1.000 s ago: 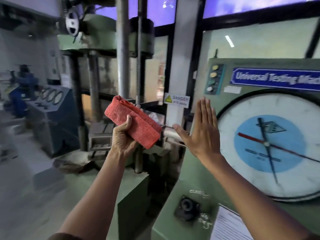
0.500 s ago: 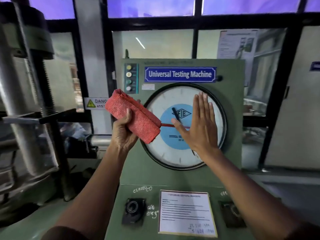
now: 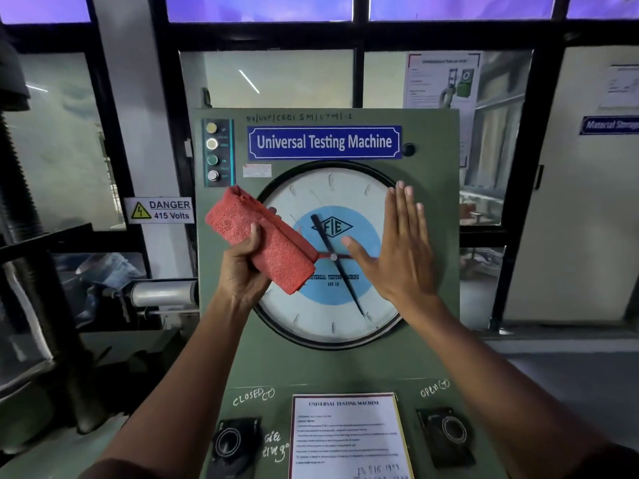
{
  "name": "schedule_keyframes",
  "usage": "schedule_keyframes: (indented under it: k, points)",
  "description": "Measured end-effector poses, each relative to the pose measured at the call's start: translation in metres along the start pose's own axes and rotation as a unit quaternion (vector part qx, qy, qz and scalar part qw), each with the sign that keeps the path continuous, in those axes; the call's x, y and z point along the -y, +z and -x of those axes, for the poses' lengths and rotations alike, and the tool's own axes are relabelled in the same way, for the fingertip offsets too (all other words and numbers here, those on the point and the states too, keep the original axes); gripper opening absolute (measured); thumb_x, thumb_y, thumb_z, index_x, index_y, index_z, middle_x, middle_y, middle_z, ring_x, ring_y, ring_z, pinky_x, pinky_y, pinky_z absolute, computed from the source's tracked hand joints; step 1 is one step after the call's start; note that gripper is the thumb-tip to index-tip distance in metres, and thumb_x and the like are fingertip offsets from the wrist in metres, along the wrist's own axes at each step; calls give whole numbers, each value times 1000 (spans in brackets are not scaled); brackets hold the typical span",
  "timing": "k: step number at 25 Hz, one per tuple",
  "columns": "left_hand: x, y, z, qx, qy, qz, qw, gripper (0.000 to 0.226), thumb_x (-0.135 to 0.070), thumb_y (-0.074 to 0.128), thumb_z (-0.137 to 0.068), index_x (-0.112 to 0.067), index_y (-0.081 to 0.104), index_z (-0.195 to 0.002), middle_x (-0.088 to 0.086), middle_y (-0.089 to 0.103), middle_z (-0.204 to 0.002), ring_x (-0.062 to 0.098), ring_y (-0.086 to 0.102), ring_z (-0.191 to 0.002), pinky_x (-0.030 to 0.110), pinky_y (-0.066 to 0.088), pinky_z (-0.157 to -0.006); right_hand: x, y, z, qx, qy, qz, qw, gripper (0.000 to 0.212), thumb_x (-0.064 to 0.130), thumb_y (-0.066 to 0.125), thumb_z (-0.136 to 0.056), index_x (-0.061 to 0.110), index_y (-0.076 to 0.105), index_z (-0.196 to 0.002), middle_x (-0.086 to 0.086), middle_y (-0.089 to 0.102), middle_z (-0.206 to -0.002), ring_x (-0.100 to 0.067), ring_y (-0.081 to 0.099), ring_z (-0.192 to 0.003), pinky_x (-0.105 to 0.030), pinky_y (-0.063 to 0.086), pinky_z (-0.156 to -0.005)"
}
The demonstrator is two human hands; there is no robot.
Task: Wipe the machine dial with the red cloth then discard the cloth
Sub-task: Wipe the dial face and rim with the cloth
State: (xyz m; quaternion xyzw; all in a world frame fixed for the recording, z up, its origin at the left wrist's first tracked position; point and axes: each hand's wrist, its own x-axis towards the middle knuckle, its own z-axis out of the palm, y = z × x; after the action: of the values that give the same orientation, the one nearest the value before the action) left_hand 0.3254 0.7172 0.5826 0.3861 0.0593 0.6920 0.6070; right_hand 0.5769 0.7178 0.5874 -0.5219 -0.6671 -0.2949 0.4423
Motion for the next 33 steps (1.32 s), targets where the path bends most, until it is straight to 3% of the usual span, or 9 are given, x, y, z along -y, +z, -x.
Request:
schedule_keyframes:
  k: [5, 10, 13, 16, 20, 23, 26, 30, 33]
  points:
    - [30, -12, -47, -65, 14, -31, 997, 21, -10, 53, -100, -7, 64, -117, 8, 72, -107, 24, 74, -96, 49, 62, -89, -36, 56, -36, 14, -14, -18, 1000, 107, 80, 28, -97, 1, 3, -165, -16, -1, -175, -26, -4, -163, -44, 6, -132]
    - [54, -18, -103, -129, 32, -60, 989, 15, -9, 61, -95, -9, 67, -109, 9, 77, -95, 29, 77, -85, 47, 63, -78, -70, 105, -78, 11, -39, -47, 998, 105, 75, 39, -99, 0, 6, -164, -17, 2, -174, -27, -1, -163, -45, 6, -132]
    - [63, -23, -132, -224, 52, -95, 968, 16, -6, 59, -86, -13, 70, -95, 8, 75, -89, 27, 73, -80, 45, 62, -84, -80, 127, -90, 15, -46, -57, 997, 105, 76, 36, -98, -1, 6, -164, -18, 2, -174, -27, -1, -163, -44, 5, -132]
    - [68, -28, -161, -321, 100, -170, 926, 15, -15, 59, -83, -12, 69, -93, 8, 72, -84, 26, 67, -73, 37, 59, -71, -85, 143, -100, 17, -44, -63, 997, 106, 76, 34, -98, -1, 7, -164, -18, 3, -174, -27, 0, -163, -44, 5, -132]
    - [71, -31, -200, -334, 241, -451, 792, 21, -23, 59, -78, -10, 68, -91, 5, 57, -106, 24, 60, -92, 46, 53, -85, -94, 157, -112, 5, -34, -57, 998, 104, 73, 40, -98, -2, 10, -163, -18, 4, -174, -28, 2, -162, -45, 6, -132]
    - [72, -41, -225, -238, 312, -706, 590, 53, -23, 62, -85, -17, 64, -138, 12, 50, -138, 31, 49, -125, 43, 42, -107, -102, 166, -121, -9, -29, -44, 999, 103, 73, 38, -99, -3, 13, -163, -19, 7, -173, -29, 4, -162, -45, 7, -132]
    - [75, -47, -247, -175, 349, -819, 420, 66, -22, 68, -86, -21, 53, -151, 20, 52, -136, 39, 48, -121, 48, 40, -99, -109, 177, -124, -8, -21, -24, 999, 104, 75, 35, -98, -2, 12, -163, -19, 6, -174, -28, 3, -163, -45, 7, -132]
    - [86, -53, -272, -119, 343, -870, 332, 65, -21, 70, -89, -16, 51, -151, 22, 56, -127, 42, 52, -115, 53, 43, -99, -118, 194, -128, -10, -14, -5, 1000, 104, 75, 36, -98, -2, 12, -163, -18, 7, -174, -28, 3, -162, -45, 7, -132]
    - [95, -65, -277, -102, 310, -884, 336, 66, -35, 67, -94, -14, 47, -153, 23, 53, -137, 43, 50, -126, 55, 40, -106, -121, 208, -136, -5, -17, 0, 1000, 104, 75, 37, -98, -3, 12, -163, -19, 7, -174, -29, 3, -162, -45, 7, -132]
